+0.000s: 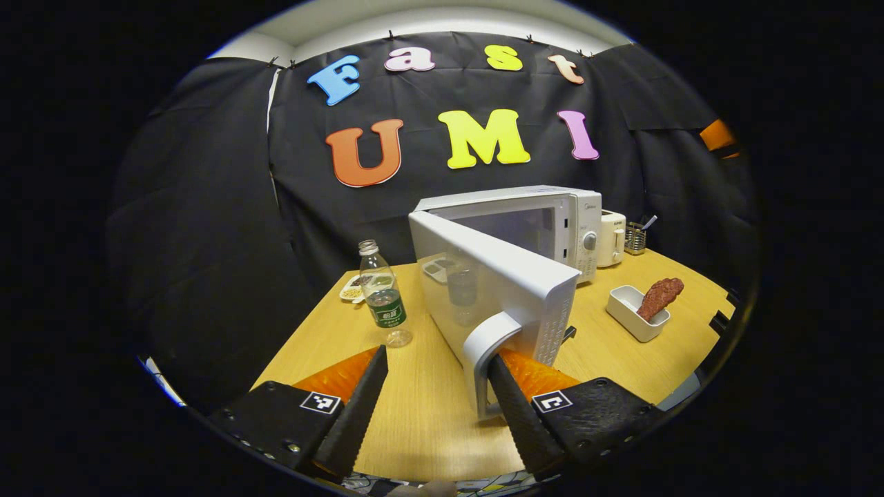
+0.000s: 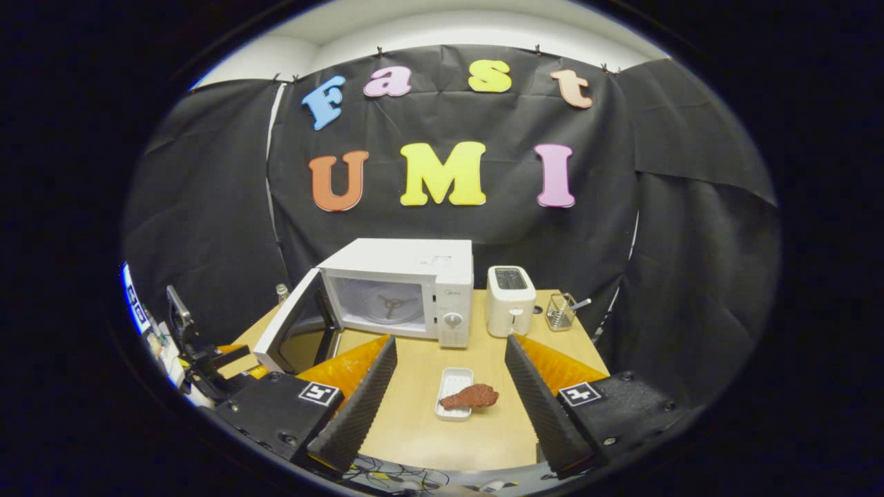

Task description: Open the microwave oven with the left hand, put the food in, and close the microwave oven.

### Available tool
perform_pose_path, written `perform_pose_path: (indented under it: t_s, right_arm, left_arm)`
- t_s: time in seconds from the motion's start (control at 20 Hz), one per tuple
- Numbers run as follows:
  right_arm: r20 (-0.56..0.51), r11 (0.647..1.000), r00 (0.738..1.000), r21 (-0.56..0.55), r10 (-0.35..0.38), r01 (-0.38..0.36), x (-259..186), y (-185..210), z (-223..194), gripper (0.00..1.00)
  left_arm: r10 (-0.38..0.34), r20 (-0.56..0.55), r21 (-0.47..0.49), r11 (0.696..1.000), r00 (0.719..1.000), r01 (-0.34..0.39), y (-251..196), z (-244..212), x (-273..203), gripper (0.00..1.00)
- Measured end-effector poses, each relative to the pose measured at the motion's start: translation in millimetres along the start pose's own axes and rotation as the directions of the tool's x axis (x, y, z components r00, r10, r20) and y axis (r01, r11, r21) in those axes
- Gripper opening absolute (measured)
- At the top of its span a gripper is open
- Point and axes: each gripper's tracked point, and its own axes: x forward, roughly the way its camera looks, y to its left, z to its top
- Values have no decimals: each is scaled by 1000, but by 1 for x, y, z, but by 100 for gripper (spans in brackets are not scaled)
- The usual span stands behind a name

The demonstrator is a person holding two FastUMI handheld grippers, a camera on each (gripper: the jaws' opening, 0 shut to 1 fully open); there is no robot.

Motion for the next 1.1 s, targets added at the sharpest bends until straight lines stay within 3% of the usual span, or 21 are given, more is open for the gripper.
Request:
perform_pose_path:
  t_s: [0.1,0.15,0.2,0.3,0.35,0.4,0.45,0.5,0.55,0.6,0.65,0.75,0.8,0.95,1.0,1.05,1.1]
  right_arm:
    - [-17,1000,1000,16,2,-2,6,1,-8,94]
    - [-27,1000,1000,25,7,-7,9,3,-14,100]
    - [-34,999,999,33,10,-9,12,4,-18,100]
    - [-46,999,999,37,12,-10,15,5,-25,100]
    - [-51,999,999,36,13,-11,17,6,-29,94]
    - [-58,999,998,35,11,-9,19,5,-32,100]
    - [-62,999,998,35,16,-14,21,5,-36,94]
    - [-65,999,998,33,17,-15,26,5,-38,100]
    - [-72,999,997,32,24,-22,30,4,-41,100]
    - [-91,999,996,42,27,-23,34,1,-48,94]
    - [-94,998,995,63,26,-20,39,-3,-52,100]
    - [-126,995,991,89,54,-43,52,-5,-67,100]
    - [-141,993,988,102,70,-56,59,-9,-76,94]
    - [-230,983,966,165,114,-77,87,-27,-114,100]
    - [-262,976,956,206,128,-74,98,-36,-128,90]
    - [-286,963,946,255,156,-82,107,-39,-140,88]
    - [-322,956,932,284,170,-76,118,-46,-153,96]
  left_arm:
    - [11,-16,-30,999,1000,-12,17,-6,-4,92]
    - [17,-26,-43,999,1000,-18,26,-8,-7,94]
    - [23,-32,-50,998,999,-25,32,-10,-8,95]
    - [38,-43,-47,998,998,-40,43,-14,-16,95]
    - [56,-43,-34,998,998,-57,50,-15,-20,95]
    - [77,-36,-19,997,996,-78,59,-15,-24,95]
    - [93,-33,-14,996,995,-93,69,-16,-27,95]
    - [110,-43,-21,994,993,-111,77,-19,-28,95]
    - [121,-50,-28,992,991,-123,83,-20,-31,95]
    - [119,-51,-39,992,992,-121,84,-19,-34,95]
    - [127,-49,-40,991,991,-129,83,-20,-38,95]
    - [139,-49,-39,989,989,-141,83,-22,-48,93]
    - [135,-52,-43,990,989,-138,80,-22,-52,94]
    - [144,-52,-28,989,988,-145,70,-19,-68,95]
    - [146,-53,-34,988,988,-148,65,-17,-73,95]
    - [141,-55,-45,989,989,-143,57,-13,-78,95]
    - [140,-52,-55,988,989,-143,50,-8,-81,95]
